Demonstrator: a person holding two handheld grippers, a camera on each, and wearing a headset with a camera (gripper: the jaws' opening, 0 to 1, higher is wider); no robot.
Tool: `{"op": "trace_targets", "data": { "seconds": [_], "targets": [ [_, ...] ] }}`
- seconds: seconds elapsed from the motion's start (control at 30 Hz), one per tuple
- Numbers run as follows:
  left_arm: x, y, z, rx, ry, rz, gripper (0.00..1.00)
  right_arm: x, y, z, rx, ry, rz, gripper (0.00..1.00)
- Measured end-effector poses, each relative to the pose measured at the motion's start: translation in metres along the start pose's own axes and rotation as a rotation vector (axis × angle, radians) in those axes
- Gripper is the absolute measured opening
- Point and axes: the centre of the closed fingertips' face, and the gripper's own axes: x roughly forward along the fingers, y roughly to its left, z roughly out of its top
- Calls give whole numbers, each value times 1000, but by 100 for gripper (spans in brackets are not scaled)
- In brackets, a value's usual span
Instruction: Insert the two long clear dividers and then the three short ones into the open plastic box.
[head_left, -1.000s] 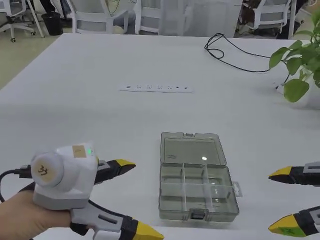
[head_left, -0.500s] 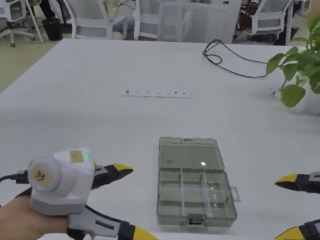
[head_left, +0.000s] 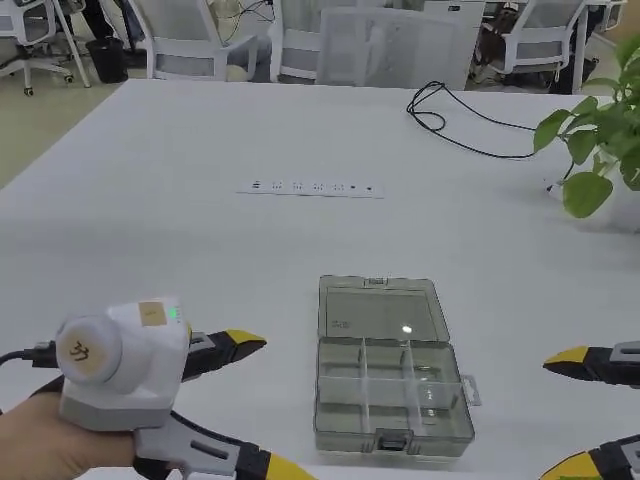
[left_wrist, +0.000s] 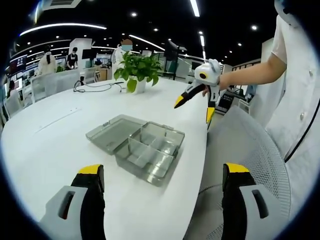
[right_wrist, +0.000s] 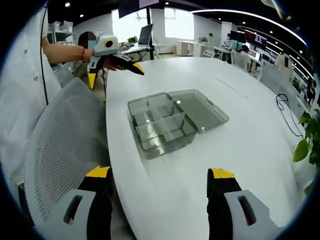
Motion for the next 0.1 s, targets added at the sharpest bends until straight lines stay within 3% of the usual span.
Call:
{"op": "trace_targets", "data": {
  "seconds": [0.1],
  "targets": [
    [0, 0, 0, -1, -2, 0, 100, 0, 0, 0, -1, -1, 1, 78]
  ]
}}
